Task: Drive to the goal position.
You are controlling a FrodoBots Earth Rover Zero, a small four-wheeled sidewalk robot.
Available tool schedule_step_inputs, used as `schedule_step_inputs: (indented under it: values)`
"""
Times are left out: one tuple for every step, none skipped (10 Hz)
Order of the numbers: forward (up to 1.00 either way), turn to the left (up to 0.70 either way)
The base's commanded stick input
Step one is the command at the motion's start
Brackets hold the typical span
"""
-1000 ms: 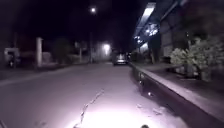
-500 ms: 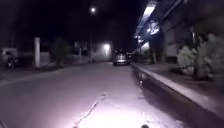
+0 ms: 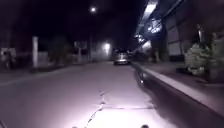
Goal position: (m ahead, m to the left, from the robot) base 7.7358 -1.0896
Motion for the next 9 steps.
schedule_step_inputs:
  values:
    - [0.7,0.3]
    - [0.7,0.09]
    - [0.7,0.0]
    - [0.7,0.0]
    - [0.7,0.0]
    - [0.7,0.0]
    - [0.7,0.0]
    - [0.7,0.0]
    - [0.7,0.0]
